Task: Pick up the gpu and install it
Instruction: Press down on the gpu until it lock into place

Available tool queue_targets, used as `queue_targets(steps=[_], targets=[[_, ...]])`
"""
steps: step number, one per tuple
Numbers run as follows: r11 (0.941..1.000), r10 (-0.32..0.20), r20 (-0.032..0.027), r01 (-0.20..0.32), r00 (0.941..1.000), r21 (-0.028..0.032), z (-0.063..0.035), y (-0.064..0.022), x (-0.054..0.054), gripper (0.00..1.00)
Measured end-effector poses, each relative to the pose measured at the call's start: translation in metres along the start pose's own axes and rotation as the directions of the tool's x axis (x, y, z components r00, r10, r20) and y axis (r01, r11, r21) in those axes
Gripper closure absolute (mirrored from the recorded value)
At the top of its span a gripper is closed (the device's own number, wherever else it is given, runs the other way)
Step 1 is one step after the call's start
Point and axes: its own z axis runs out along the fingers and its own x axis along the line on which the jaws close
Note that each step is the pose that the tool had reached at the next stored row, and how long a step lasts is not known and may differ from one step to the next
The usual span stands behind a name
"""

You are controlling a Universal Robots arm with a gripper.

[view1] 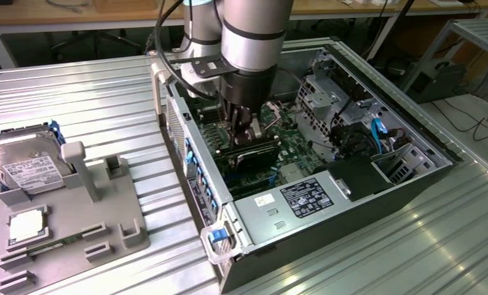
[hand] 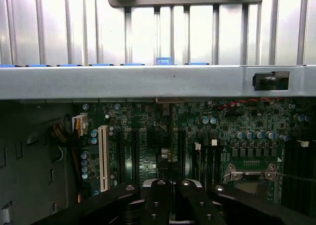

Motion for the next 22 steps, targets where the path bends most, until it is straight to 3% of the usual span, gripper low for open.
queue_targets(steps=[3, 16, 17, 18, 22], targets=[[1.0, 0.0, -0.0002, 0.0, 1.0, -0.0005, -0.0075, 0.0003, -0.001, 0.89], [1.0, 0.0, -0.0006, 0.0, 1.0, -0.0027, -0.0088, 0.0068, -0.006, 0.89], [1.0, 0.0, -0.0004, 0.0, 1.0, -0.0085, -0.0088, 0.0068, -0.0061, 0.89], [0.9998, 0.0, -0.0007, 0.0, 1.0, -0.0201, -0.0089, 0.0066, -0.0061, 0.89], [0.996, -0.001, -0.001, 0.001, 1.0, -0.089, -0.0089, 0.0037, -0.0061, 0.89]])
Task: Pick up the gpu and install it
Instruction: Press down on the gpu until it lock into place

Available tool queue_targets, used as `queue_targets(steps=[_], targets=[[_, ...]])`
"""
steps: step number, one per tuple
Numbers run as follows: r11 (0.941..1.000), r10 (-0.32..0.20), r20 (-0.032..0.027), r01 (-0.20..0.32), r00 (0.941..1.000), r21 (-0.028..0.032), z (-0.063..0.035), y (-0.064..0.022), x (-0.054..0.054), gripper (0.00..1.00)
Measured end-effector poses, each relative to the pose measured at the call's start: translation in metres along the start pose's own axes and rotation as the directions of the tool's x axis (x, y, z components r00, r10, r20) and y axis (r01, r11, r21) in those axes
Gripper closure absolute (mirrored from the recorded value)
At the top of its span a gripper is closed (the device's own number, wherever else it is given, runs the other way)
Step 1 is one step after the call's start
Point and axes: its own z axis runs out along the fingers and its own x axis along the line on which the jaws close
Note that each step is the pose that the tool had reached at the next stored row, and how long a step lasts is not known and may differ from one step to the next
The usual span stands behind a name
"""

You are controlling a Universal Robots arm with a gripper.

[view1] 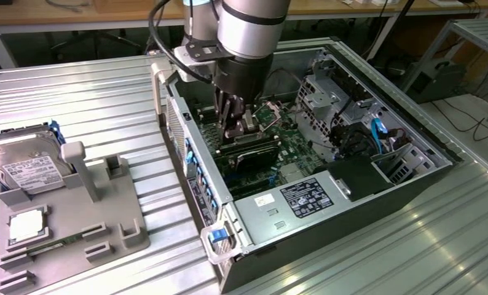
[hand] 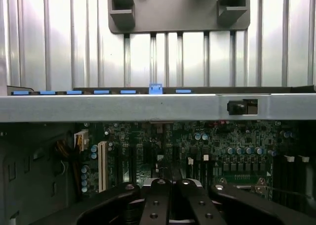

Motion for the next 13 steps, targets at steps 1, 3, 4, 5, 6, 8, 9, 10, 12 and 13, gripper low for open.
queue_targets(steps=[1, 3, 4, 5, 6, 8, 9, 10, 12, 13], targets=[[0.9999, 0.0, 0.0, 0.0, 1.0, -0.0164, -0.0001, -0.0021, 0.0, 0.89], [0.9997, 0.0, 0.0001, 0.0, 1.0, -0.0258, 0.0, -0.0055, 0.0, 0.89], [0.9996, 0.0, 0.0003, 0.0, 1.0, -0.029, 0.0002, -0.0064, 0.0, 0.89], [0.9993, 0.0, 0.0002, 0.0, 1.0, -0.0379, 0.0004, -0.0076, 0.0, 0.89], [0.9986, -0.001, 0.0002, 0.001, 1.0, -0.053, 0.0005, -0.0088, 0.0, 0.89], [0.9962, -0.001, -0.0001, 0.001, 1.0, -0.0872, 0.0006, -0.0134, 0.0, 0.89], [0.9951, -0.001, -0.0002, 0.001, 1.0, -0.0993, 0.0009, -0.0169, 0.0, 0.89], [0.9941, -0.001, 0.0, 0.001, 1.0, -0.1081, 0.0016, -0.0196, 0.0, 0.89], [0.9926, -0.001, -0.0001, 0.001, 1.0, -0.1214, 0.0036, -0.0229, 0.0, 0.89], [0.9921, -0.001, -0.0002, 0.001, 1.0, -0.1254, 0.0049, -0.0232, 0.0, 0.89]])
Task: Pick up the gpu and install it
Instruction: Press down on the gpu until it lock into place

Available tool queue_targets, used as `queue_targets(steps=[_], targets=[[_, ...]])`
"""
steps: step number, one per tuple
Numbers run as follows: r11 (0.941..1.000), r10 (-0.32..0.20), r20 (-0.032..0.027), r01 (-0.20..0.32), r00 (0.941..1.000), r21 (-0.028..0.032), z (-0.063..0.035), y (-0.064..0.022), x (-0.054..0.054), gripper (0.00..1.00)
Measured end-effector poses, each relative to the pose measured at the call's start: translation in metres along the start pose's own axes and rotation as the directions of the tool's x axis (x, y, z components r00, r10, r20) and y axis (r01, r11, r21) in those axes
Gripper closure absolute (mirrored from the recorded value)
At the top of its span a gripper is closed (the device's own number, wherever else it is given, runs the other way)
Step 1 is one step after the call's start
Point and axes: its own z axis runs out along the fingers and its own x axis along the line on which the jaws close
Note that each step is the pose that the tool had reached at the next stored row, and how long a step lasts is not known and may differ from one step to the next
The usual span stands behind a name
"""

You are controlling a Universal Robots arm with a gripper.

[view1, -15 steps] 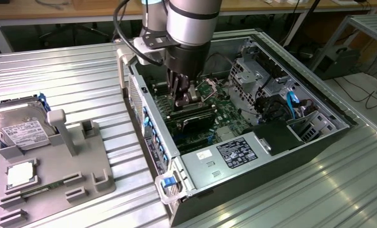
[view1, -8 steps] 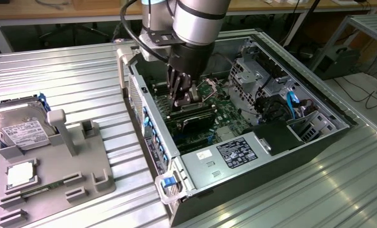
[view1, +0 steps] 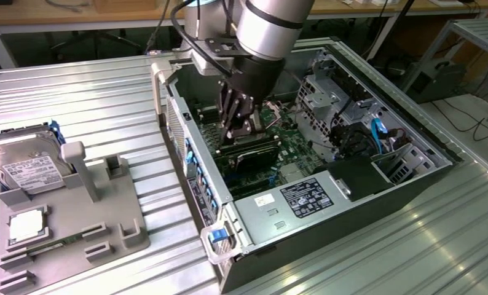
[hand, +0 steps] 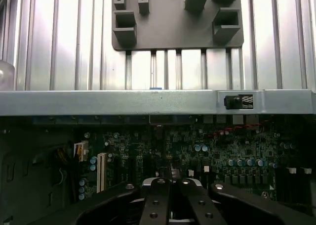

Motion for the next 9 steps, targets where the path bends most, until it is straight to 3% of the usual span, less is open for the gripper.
queue_targets(steps=[2, 3, 4, 5, 7, 8, 9], targets=[[1.0, 0.0, 0.0001, 0.0, 1.0, -0.0089, 0.0024, -0.0004, -0.0001, 0.89], [0.9999, 0.0, -0.0001, 0.0, 1.0, -0.0165, 0.003, -0.0006, -0.0001, 0.89], [0.9992, 0.0, 0.0001, 0.0, 1.0, -0.0392, 0.0036, -0.0006, -0.0001, 0.89], [0.9983, 0.0, -0.0002, 0.0, 1.0, -0.0577, 0.0036, -0.0006, -0.0001, 0.89], [0.9967, -0.001, -0.0001, 0.001, 1.0, -0.0809, 0.0038, -0.0006, -0.0003, 0.89], [0.9949, -0.001, -0.0001, 0.001, 1.0, -0.1011, 0.0043, -0.0007, -0.0004, 0.89], [0.9942, -0.001, -0.0002, 0.001, 1.0, -0.1072, 0.0049, -0.0008, -0.0007, 0.89]])
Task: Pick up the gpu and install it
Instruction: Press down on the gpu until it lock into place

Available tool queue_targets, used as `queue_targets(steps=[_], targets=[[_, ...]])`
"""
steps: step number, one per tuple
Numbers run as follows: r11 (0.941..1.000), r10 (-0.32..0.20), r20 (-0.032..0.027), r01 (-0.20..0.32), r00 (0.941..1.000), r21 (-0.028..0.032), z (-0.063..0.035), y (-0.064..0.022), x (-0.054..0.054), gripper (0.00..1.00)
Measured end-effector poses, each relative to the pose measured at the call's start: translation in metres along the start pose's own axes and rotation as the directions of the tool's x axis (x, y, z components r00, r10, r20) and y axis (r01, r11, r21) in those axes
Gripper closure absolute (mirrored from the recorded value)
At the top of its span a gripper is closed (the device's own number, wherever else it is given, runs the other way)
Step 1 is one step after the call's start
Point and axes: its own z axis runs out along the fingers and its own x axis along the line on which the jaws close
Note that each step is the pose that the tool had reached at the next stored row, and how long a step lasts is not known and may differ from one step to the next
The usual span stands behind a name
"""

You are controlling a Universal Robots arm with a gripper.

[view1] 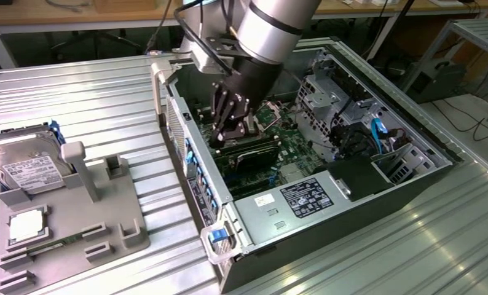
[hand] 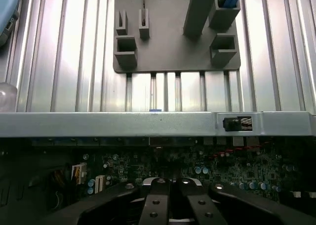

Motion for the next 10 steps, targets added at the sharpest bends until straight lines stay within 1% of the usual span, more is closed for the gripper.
queue_targets(steps=[2, 5, 8, 10], targets=[[1.0, 0.0, -0.0001, 0.0, 1.0, -0.0047, 0.0028, -0.0009, -0.0015, 0.89], [1.0, 0.0, -0.0001, 0.0, 1.0, -0.0081, 0.0075, -0.0024, -0.0054, 0.89], [0.9998, 0.0, 0.0, 0.0, 1.0, -0.0189, 0.0078, -0.0024, -0.0073, 0.89], [0.9998, 0.0, -0.0003, 0.0, 1.0, -0.0219, 0.008, -0.0012, -0.0075, 0.89]])
